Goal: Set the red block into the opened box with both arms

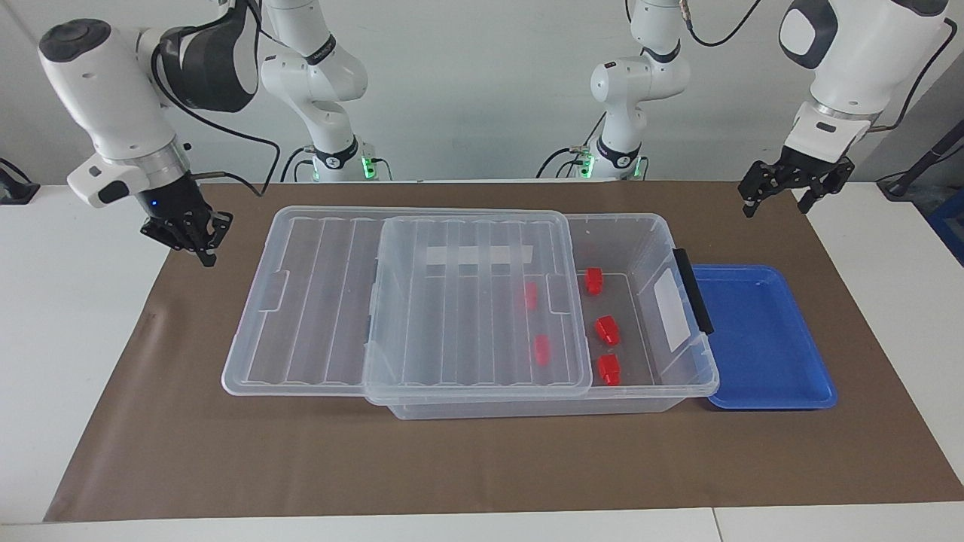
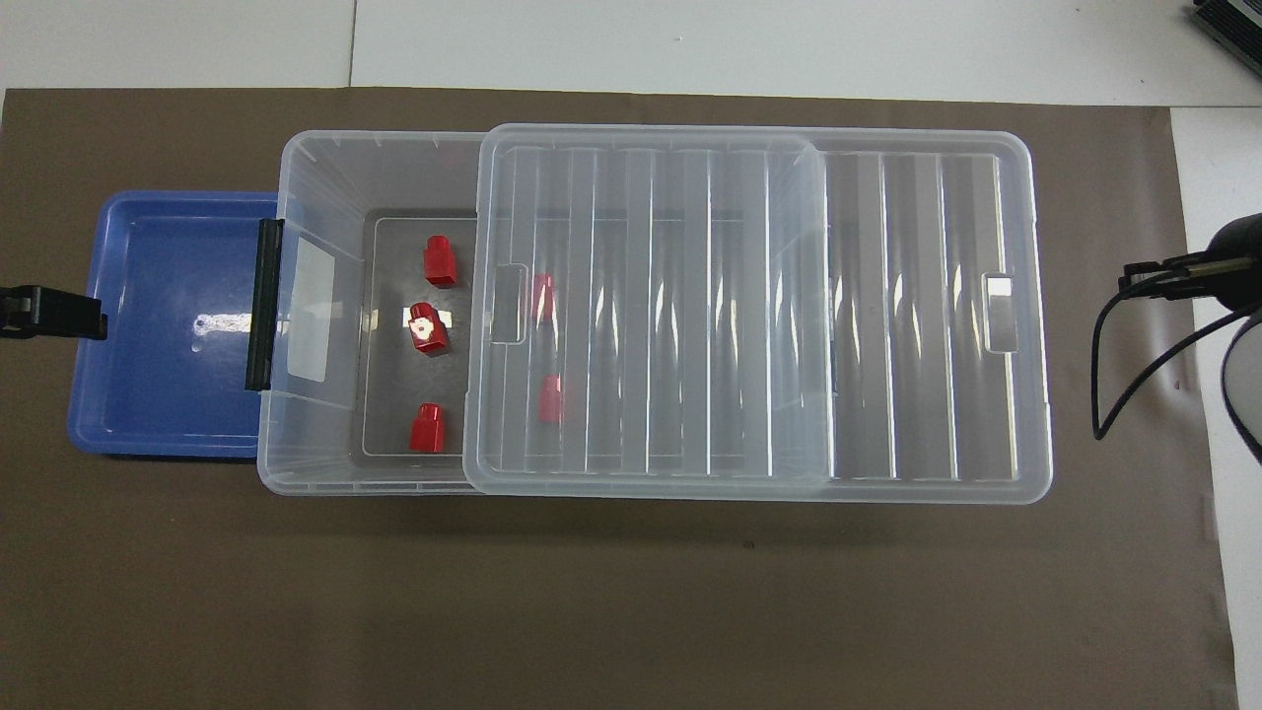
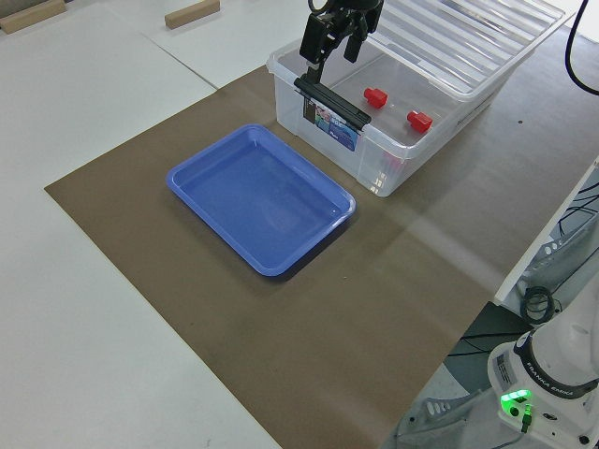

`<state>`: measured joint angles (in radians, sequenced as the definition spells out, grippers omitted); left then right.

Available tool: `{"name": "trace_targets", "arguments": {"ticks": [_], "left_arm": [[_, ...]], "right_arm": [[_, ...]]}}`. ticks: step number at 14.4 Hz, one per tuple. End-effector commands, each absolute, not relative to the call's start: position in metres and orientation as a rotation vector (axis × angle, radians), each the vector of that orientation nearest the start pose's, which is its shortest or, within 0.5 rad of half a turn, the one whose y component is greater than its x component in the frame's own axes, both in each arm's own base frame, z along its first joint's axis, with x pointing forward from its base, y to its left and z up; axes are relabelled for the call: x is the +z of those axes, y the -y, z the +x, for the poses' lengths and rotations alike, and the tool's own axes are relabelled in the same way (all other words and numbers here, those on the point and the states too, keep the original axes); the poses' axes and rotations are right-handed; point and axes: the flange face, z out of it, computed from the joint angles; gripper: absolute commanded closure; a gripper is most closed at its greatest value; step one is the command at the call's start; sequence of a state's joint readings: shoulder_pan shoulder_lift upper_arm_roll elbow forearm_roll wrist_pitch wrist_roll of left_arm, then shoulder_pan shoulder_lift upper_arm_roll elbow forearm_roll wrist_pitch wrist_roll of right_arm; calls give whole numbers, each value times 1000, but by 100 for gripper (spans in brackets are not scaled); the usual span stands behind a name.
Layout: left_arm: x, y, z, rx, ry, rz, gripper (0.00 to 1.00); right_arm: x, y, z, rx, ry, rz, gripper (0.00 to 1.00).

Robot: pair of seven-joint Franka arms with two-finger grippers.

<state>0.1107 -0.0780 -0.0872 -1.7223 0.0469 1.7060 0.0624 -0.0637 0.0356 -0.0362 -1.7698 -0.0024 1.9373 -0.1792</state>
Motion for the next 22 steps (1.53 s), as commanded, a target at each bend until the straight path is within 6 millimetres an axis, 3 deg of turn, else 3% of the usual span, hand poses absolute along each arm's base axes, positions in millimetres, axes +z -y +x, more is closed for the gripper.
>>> {"name": "trace_targets", "arguments": {"ticks": [1, 2, 4, 7, 18, 22], "left_arm": [[617, -24, 537, -74, -57, -3118, 0], [621, -16, 536, -70, -82, -3121, 0], [622, -17, 538, -66, -83, -3128, 0], [623, -15, 537, -69, -85, -3129, 0], [619, -15, 536, -50, -85, -3129, 0], [619, -9, 537, -69, -100, -3128, 0]], "right_arm": [[514, 71, 601, -234, 200, -3144, 100], [503, 74, 606, -230, 211, -3141, 100], [483, 80, 617, -243, 244, -3136, 100], [470, 69, 623, -236, 250, -3113, 100], [468, 29, 626, -239, 269, -3044, 100], [468, 2, 627, -234, 276, -3036, 100]]}}
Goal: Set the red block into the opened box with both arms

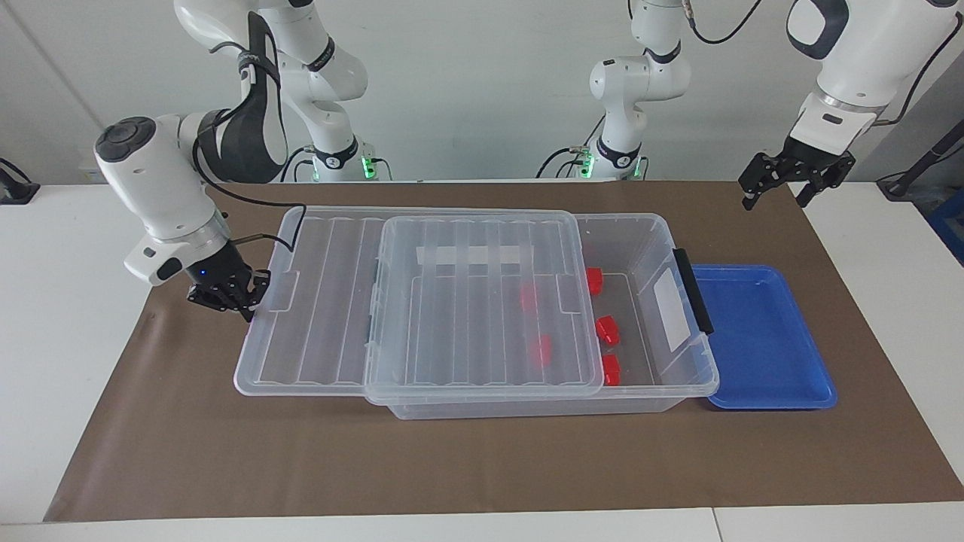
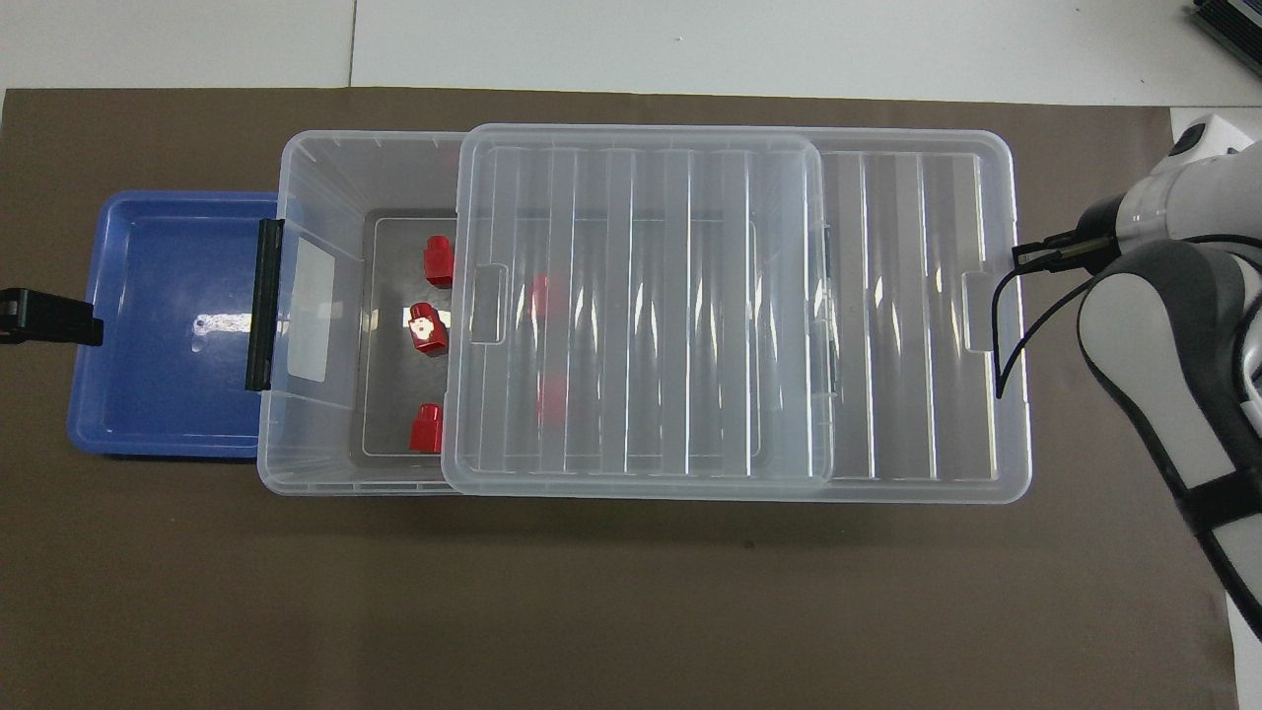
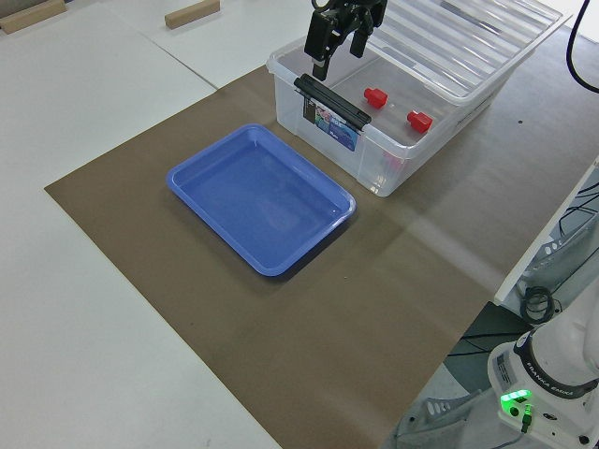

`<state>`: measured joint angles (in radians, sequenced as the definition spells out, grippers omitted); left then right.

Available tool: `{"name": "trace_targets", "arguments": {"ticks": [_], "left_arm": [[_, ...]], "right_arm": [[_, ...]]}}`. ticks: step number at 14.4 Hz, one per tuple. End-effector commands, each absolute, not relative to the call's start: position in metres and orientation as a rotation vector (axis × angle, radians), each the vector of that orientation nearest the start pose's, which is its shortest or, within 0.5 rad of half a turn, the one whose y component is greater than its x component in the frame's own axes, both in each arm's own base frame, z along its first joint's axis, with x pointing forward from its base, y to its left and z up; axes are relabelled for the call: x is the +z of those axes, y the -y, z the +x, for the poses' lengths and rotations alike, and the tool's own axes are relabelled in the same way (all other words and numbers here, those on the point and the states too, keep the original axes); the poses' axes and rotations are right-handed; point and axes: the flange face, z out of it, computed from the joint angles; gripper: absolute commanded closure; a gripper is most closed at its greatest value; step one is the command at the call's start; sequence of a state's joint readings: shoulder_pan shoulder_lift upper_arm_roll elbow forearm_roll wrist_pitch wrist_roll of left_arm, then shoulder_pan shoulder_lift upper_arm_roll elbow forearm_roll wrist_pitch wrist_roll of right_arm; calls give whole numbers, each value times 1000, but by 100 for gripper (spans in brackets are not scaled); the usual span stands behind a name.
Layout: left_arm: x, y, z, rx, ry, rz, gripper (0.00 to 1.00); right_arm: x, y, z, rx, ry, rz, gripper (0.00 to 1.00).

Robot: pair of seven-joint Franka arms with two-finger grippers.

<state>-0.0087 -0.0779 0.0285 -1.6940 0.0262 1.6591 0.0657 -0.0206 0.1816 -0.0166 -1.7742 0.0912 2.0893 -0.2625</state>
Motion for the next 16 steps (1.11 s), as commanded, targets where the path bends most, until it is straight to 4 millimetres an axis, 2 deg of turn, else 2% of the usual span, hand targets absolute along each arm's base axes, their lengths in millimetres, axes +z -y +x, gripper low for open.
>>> {"name": "trace_targets", "arguments": {"ticks": [1, 7, 16], "left_arm": [[619, -9, 537, -66, -102, -3128, 0], [619, -9, 538, -71, -104, -3127, 0], [619, -9, 538, -71, -102, -3128, 0]], "right_arm": [[469, -7, 627, -234, 265, -3034, 100], [470, -57, 624, -220, 194, -3025, 100], [471, -101, 618, -212, 181, -3016, 100]]}}
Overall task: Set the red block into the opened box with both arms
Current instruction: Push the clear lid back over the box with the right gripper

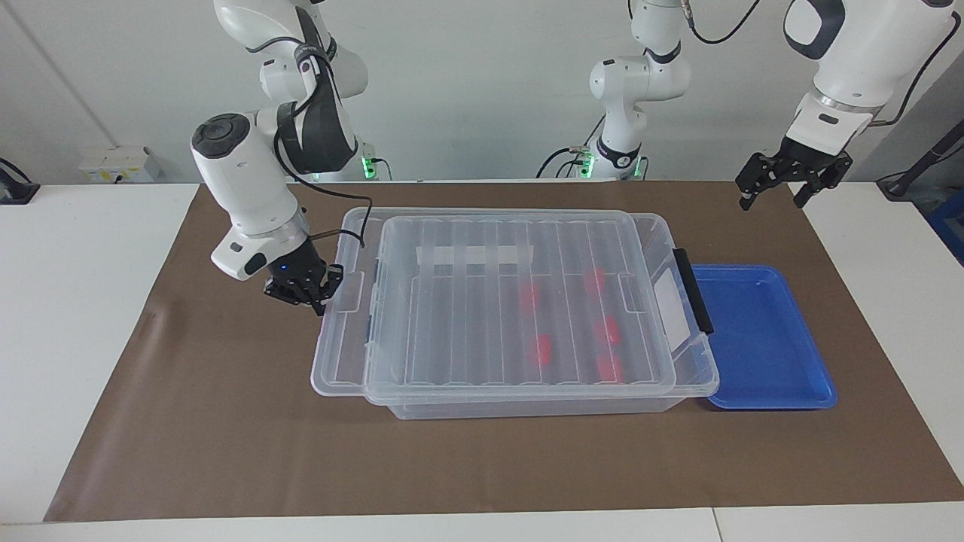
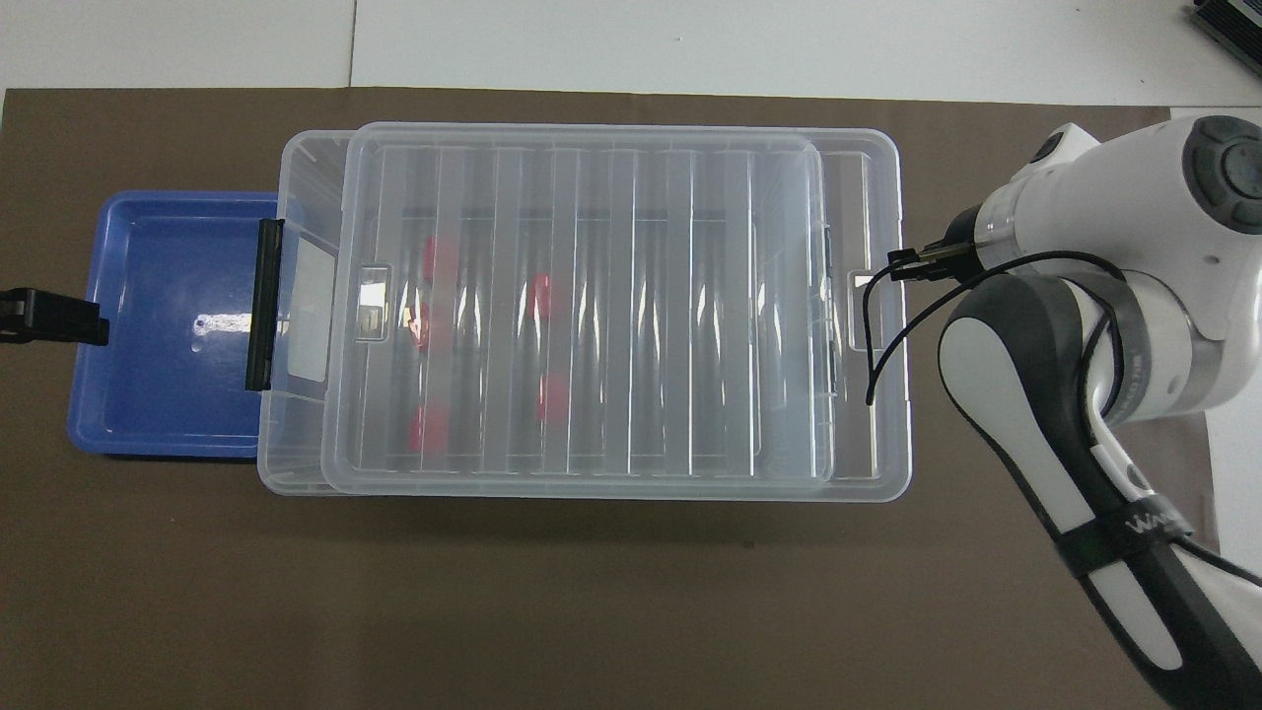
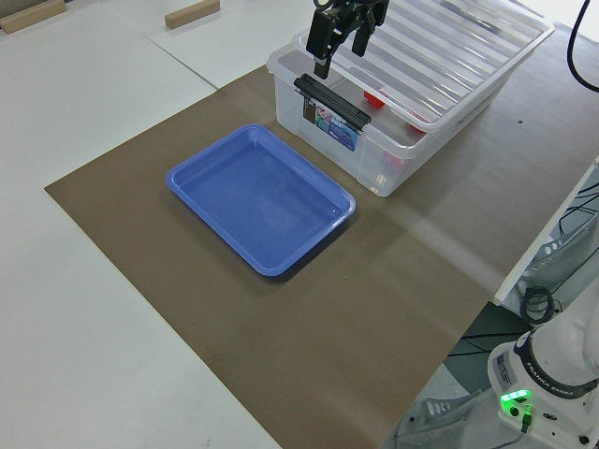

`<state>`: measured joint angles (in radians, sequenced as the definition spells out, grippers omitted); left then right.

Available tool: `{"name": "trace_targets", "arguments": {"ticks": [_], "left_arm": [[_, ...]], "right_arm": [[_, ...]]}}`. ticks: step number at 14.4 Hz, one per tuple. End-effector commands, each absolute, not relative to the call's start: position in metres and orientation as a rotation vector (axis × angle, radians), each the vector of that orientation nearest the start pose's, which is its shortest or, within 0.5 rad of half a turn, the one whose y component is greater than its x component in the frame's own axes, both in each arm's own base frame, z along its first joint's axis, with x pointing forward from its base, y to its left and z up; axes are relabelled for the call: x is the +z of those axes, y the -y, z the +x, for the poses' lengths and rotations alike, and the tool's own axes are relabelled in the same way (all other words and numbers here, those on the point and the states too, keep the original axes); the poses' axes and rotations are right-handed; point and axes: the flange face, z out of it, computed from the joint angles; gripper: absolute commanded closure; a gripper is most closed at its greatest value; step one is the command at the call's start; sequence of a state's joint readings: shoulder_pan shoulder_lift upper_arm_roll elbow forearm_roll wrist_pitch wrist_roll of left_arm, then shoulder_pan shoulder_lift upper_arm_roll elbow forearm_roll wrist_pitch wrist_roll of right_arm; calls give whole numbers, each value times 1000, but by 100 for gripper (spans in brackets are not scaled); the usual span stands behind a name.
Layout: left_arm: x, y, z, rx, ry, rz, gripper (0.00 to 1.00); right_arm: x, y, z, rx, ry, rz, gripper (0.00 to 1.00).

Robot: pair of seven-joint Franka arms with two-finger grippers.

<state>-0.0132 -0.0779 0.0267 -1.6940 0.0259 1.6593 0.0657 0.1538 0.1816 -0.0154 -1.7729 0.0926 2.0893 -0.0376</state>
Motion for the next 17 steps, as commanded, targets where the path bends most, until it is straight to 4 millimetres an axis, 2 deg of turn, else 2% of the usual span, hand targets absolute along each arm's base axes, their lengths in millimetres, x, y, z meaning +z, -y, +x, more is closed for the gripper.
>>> {"name": "trace_targets", "arguments": {"ticks": [1, 5, 17], "left_arm": [[619, -9, 538, -71, -104, -3127, 0], [619, -9, 537, -71, -107, -3127, 0], [619, -5, 537, -71, -93, -3151, 0]], "right_arm": [[471, -102, 618, -210, 184, -3015, 100], [471, -115, 616, -203, 192, -2987, 100], [470, -117, 611, -174, 185, -2970, 100]]}}
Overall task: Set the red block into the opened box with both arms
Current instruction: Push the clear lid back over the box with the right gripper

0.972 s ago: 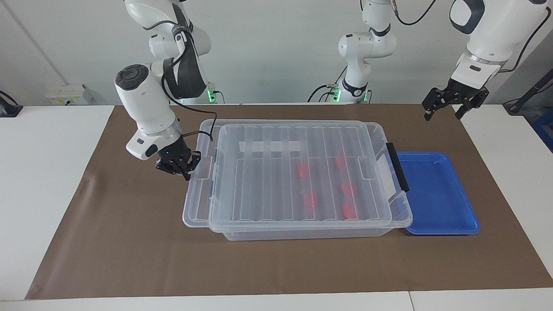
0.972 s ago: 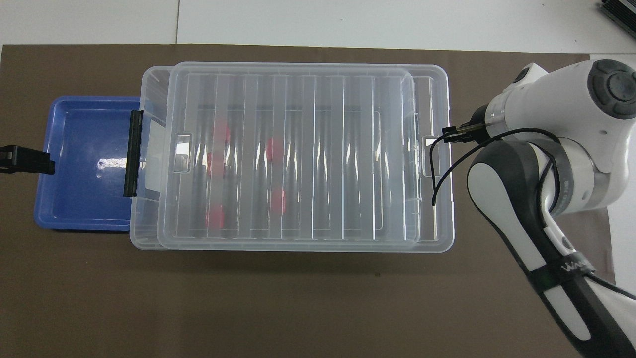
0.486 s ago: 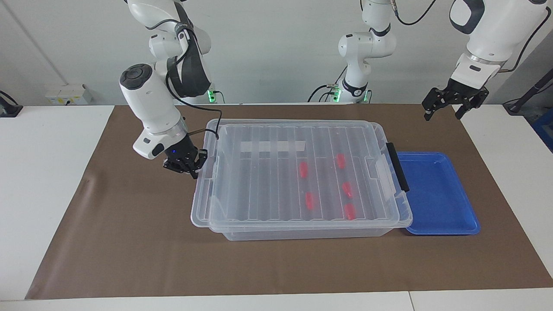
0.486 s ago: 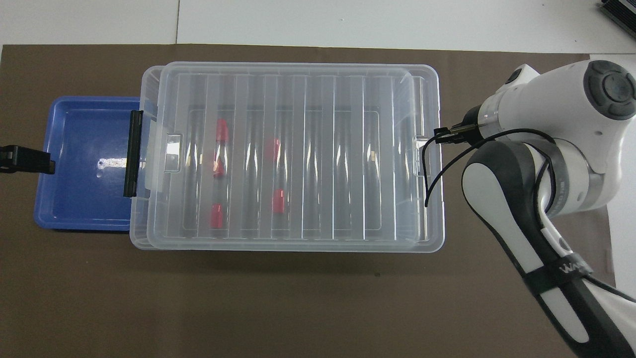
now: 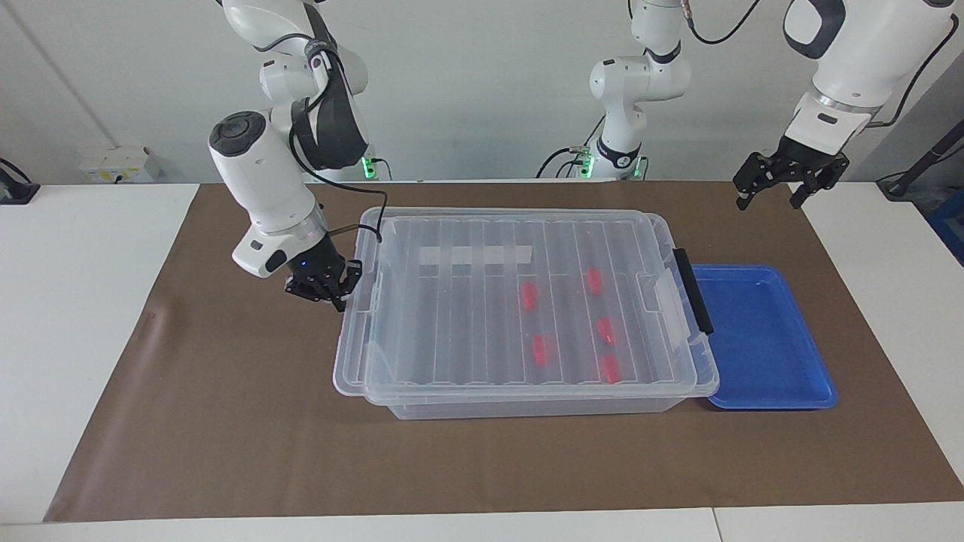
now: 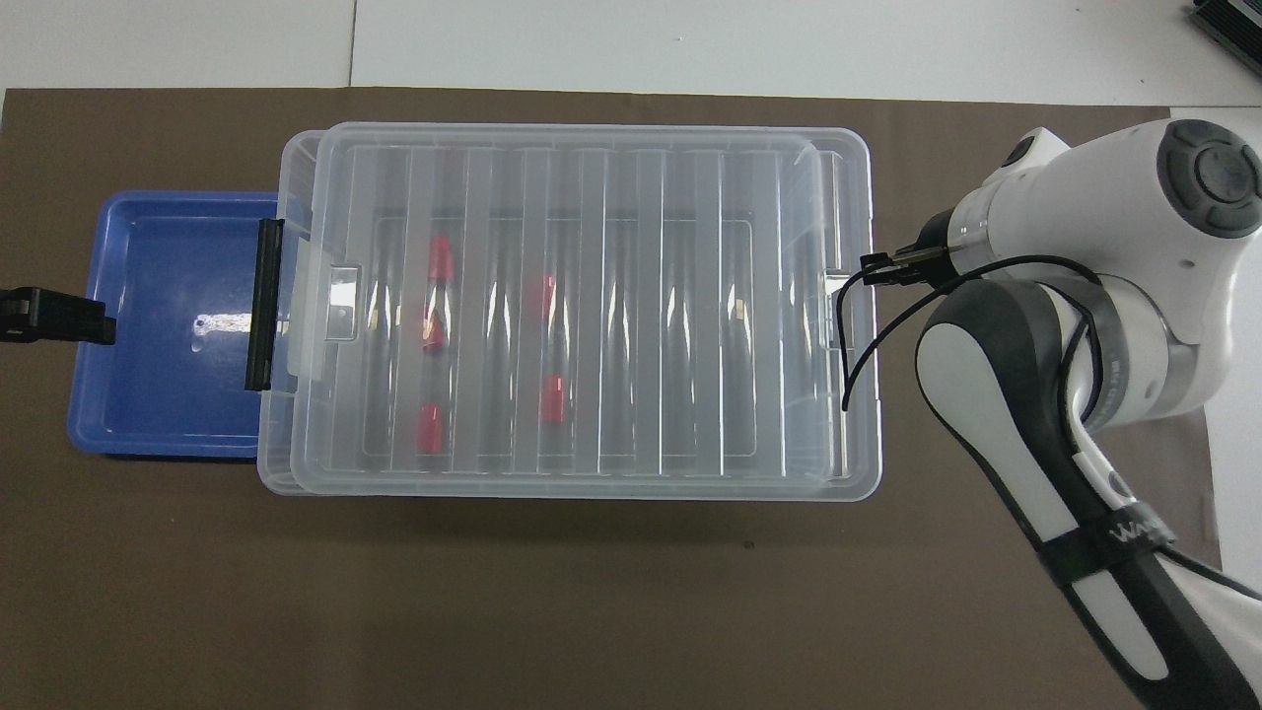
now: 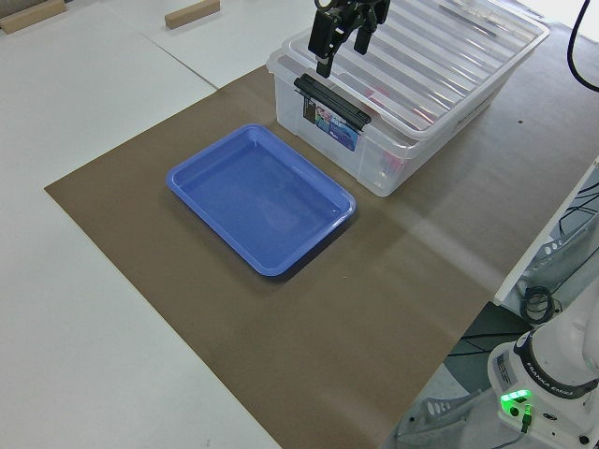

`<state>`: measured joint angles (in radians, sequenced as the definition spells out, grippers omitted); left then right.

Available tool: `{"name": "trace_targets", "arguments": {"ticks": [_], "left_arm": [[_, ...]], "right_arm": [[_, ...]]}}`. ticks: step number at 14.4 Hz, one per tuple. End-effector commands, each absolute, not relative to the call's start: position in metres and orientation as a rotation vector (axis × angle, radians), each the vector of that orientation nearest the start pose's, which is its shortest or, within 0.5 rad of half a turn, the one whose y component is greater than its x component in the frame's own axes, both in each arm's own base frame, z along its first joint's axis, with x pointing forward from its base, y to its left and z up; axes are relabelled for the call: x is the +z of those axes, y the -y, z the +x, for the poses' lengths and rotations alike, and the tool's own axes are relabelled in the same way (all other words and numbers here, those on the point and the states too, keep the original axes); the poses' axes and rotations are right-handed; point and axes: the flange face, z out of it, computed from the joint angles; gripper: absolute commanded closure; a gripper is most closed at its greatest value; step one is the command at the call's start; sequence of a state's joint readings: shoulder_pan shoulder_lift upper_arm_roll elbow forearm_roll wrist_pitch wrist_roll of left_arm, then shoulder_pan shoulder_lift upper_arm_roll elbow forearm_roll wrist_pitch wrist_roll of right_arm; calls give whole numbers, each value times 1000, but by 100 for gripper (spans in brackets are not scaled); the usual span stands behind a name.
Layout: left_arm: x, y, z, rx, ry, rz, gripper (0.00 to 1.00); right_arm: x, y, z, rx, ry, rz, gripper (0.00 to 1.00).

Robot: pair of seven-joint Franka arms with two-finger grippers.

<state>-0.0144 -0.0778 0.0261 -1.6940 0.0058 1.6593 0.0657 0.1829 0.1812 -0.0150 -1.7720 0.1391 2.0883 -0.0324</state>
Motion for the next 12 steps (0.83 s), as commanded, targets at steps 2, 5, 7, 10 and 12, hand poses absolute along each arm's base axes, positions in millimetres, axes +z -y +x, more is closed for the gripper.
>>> {"name": "trace_targets", "arguments": {"ticks": [2, 5, 7, 10, 12], "left_arm": [[618, -5, 536, -56, -96, -3152, 0], [618, 1, 536, -56, -110, -3151, 0], [618, 1, 536, -59, -110, -3151, 0], [618, 1, 536, -59, -110, -3151, 0], [618, 1, 536, -61, -110, -3151, 0]], "right_arm": [[469, -121, 610, -169, 184, -2959, 100], [469, -123, 609, -166, 177, -2944, 100], [468, -122, 609, -162, 177, -2944, 100], [468, -122, 609, -160, 180, -2944, 100], [469, -119, 608, -138, 175, -2961, 55]]}}
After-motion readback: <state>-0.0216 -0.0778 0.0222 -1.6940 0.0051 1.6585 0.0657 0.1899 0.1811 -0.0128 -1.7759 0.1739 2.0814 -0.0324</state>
